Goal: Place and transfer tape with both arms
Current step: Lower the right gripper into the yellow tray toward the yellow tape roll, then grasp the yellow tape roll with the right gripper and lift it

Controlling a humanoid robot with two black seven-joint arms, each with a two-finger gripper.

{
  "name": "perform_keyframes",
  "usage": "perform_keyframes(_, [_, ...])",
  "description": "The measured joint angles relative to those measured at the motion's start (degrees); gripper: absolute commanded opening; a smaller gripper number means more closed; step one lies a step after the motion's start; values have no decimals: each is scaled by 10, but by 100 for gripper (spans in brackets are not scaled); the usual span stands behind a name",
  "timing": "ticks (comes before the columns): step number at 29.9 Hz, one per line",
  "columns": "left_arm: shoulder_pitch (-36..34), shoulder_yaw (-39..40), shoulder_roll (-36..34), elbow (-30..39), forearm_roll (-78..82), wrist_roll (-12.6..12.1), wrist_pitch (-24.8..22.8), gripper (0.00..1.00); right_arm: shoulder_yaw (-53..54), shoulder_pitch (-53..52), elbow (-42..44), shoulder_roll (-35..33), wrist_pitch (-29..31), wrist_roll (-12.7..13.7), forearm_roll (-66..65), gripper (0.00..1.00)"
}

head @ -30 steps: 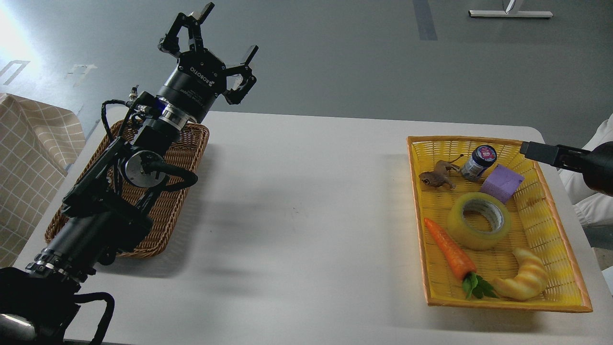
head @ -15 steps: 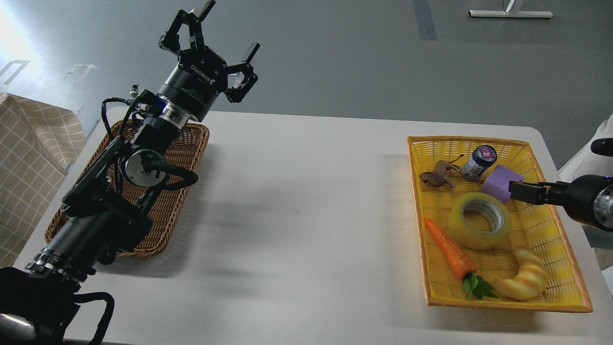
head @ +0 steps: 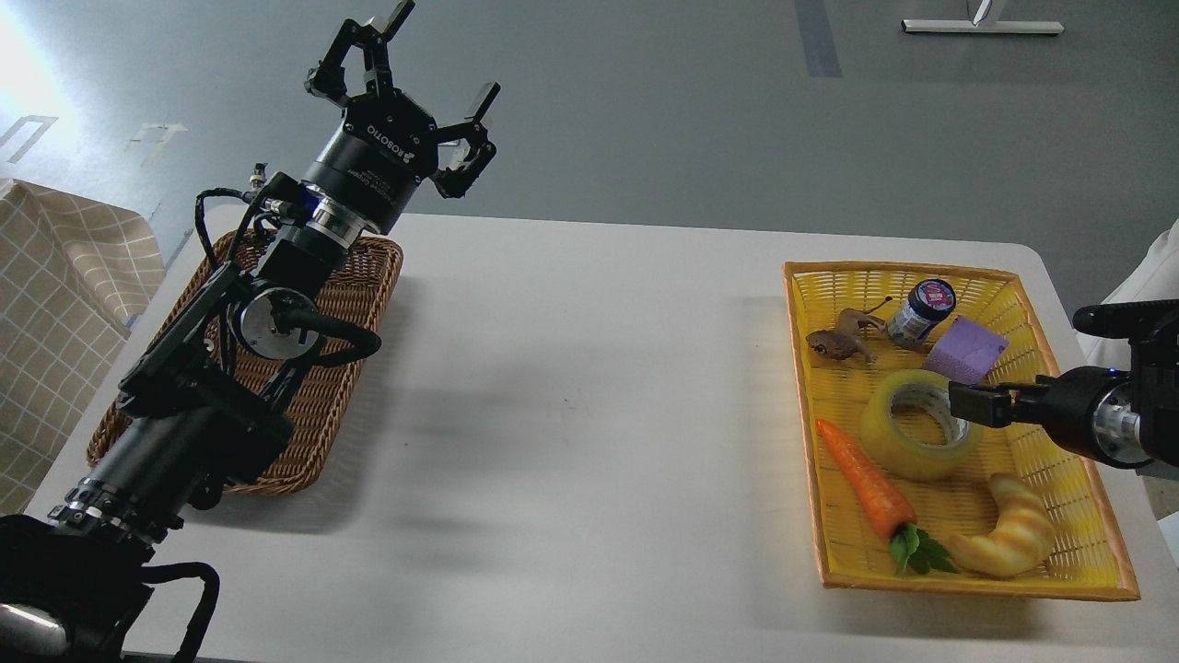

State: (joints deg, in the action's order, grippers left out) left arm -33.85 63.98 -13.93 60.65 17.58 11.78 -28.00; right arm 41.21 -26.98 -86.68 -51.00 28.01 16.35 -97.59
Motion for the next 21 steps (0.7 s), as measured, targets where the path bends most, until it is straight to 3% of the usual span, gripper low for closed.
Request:
perform_keyframes(7, [0,0,0,0,0,1,0,98,-2,7,23,19,0,0,-10,91])
perform_keyframes(12, [1,0,0,0,0,1,0,98,-11,8,31,28,0,0,-12,74])
perform_keyframes(15, [1,0,0,0,0,1,0,98,-20,7,35,31,0,0,-18,69])
perform_keyframes(16, [1,0,0,0,0,1,0,98,-21,7,38,34,0,1,-21,61])
perform_keyframes(21, [2,0,0,0,0,1,0,98,-24,4,48,42,0,0,-26,47])
